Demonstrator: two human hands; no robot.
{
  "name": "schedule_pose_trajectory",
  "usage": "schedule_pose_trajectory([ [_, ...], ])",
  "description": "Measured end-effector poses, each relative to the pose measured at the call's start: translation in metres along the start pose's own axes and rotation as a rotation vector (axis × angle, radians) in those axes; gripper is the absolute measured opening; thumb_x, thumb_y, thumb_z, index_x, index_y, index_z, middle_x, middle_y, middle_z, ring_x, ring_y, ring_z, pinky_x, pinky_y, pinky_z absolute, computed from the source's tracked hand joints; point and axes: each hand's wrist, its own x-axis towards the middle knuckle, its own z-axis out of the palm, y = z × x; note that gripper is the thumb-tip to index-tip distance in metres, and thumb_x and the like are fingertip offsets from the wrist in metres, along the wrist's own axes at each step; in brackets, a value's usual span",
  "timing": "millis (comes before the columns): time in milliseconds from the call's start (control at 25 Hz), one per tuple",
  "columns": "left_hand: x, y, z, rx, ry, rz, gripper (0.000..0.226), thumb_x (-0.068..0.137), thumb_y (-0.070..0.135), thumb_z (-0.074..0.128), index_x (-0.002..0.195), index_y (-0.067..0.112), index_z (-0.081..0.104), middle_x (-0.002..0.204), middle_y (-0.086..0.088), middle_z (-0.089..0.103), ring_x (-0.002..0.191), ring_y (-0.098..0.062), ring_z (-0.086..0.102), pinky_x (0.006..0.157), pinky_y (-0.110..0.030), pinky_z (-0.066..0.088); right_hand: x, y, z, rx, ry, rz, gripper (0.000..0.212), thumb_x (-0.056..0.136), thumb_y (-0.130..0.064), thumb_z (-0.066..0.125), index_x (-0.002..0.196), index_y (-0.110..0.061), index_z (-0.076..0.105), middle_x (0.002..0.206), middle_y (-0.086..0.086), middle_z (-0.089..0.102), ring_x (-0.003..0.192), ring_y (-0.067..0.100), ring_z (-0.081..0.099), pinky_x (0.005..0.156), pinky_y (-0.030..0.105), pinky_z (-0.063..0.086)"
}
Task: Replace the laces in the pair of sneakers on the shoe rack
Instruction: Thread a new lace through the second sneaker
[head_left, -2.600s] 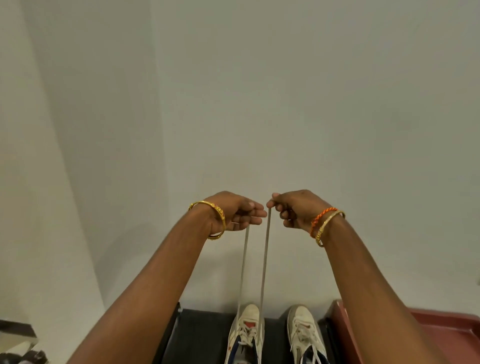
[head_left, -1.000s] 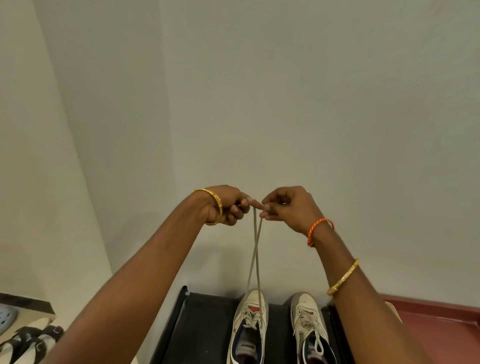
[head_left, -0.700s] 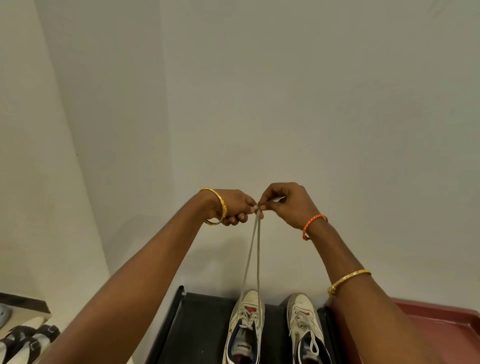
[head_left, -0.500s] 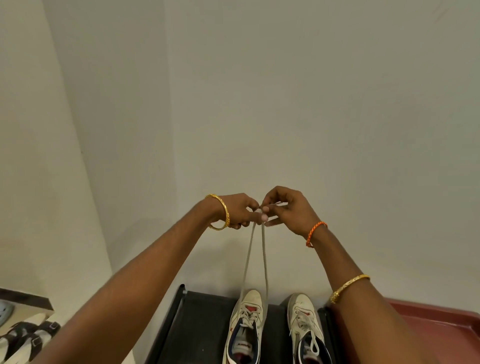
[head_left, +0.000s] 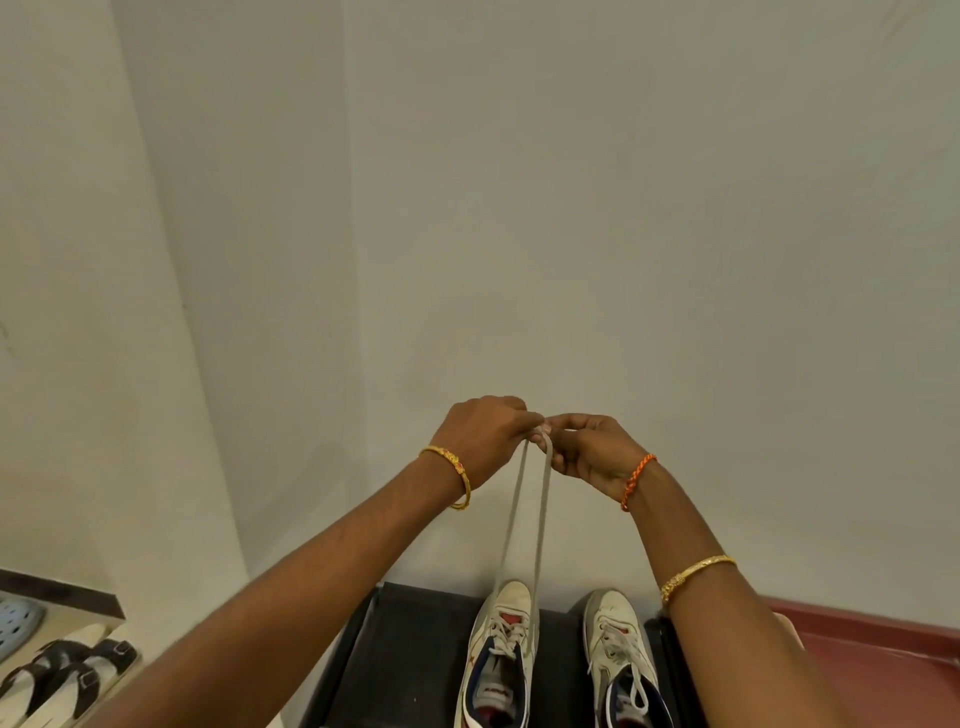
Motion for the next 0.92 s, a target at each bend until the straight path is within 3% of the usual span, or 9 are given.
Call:
schedule_pose_trajectory([
  [120, -0.003, -0.001, 0.001, -0.004, 0.053, -0.071, 0.027, 0.098, 0.025, 0.042, 0.108, 0.019, 0.066, 0.097, 0.001, 0.064, 0.087, -0.021, 0.059, 0.061, -0.027, 0.040, -0.004, -0.005, 0.000, -0.151, 0.001, 0.007, 0.009, 0.087, -0.004, 0.063, 0.095, -0.001, 0.065, 0.075, 0.008, 0.069, 0.059, 0.009, 0.062, 0.055, 0.019, 0.049],
  [200, 0.000, 0.003, -0.003, -0.132, 0.015, -0.255, 0.024, 0.096, 0.029, 0.045, 0.101, 0.020, 0.068, 0.094, 0.005, 0.064, 0.088, -0.017, 0.059, 0.065, -0.027, 0.042, -0.006, -0.006, 0.001, -0.347, 0.079, -0.051, 0.015, 0.087, -0.011, 0.065, 0.101, -0.007, 0.063, 0.082, 0.006, 0.068, 0.071, 0.011, 0.063, 0.065, 0.023, 0.050],
  [280, 0.007, 0.004, -0.008, -0.464, -0.090, -0.555, 0.021, 0.092, 0.027, 0.051, 0.084, 0.016, 0.068, 0.079, 0.002, 0.061, 0.077, -0.017, 0.056, 0.061, -0.025, 0.041, -0.009, -0.008, 0.001, -0.477, 0.154, -0.130, 0.012, 0.088, -0.019, 0.065, 0.097, -0.011, 0.063, 0.086, 0.007, 0.068, 0.074, 0.012, 0.063, 0.072, 0.027, 0.050],
  [360, 0.012, 0.000, -0.016, -0.937, -0.208, -0.905, 0.022, 0.091, 0.021, 0.054, 0.071, 0.013, 0.062, 0.063, 0.002, 0.047, 0.053, -0.013, 0.040, 0.044, -0.020, 0.031, -0.015, -0.008, 0.004, -0.579, 0.129, -0.166, 0.017, 0.086, -0.030, 0.066, 0.087, -0.012, 0.065, 0.083, 0.005, 0.071, 0.074, 0.012, 0.067, 0.076, 0.030, 0.051],
  [440, 0.011, -0.003, -0.021, -1.234, -0.304, -1.078, 0.023, 0.091, 0.018, 0.053, 0.069, 0.013, 0.057, 0.055, 0.004, 0.035, 0.041, -0.008, 0.024, 0.034, -0.016, 0.019, -0.019, -0.006, 0.011, -0.696, 0.090, -0.172, 0.025, 0.080, -0.038, 0.071, 0.082, -0.013, 0.068, 0.079, 0.003, 0.072, 0.076, 0.012, 0.069, 0.073, 0.027, 0.051],
  [600, 0.008, -0.005, -0.016, -1.361, -0.329, -1.103, 0.025, 0.091, 0.019, 0.053, 0.068, 0.014, 0.048, 0.051, 0.006, 0.031, 0.033, -0.006, 0.020, 0.032, -0.013, 0.016, -0.020, 0.002, 0.023, -0.766, 0.212, -0.310, 0.025, 0.079, -0.036, 0.073, 0.080, -0.011, 0.068, 0.073, 0.005, 0.069, 0.060, 0.009, 0.058, 0.052, 0.013, 0.043],
  [760, 0.004, -0.005, -0.015, -1.432, -0.310, -1.102, 0.023, 0.091, 0.022, 0.055, 0.069, 0.014, 0.054, 0.052, 0.006, 0.033, 0.037, -0.006, 0.022, 0.034, -0.013, 0.016, -0.019, 0.009, 0.028, -0.603, 0.361, -0.480, 0.013, 0.083, -0.025, 0.071, 0.080, -0.013, 0.071, 0.069, -0.002, 0.067, 0.061, 0.002, 0.061, 0.055, 0.008, 0.044],
  [920, -0.009, 0.002, -0.002, -1.530, -0.124, -1.221, 0.015, 0.089, 0.025, 0.059, 0.081, 0.016, 0.067, 0.068, 0.006, 0.051, 0.060, -0.009, 0.044, 0.049, -0.021, 0.033, -0.014, 0.023, 0.032, -0.379, 0.504, -0.434, 0.006, 0.083, -0.022, 0.069, 0.079, -0.019, 0.070, 0.081, -0.006, 0.065, 0.072, 0.003, 0.058, 0.062, 0.015, 0.045],
])
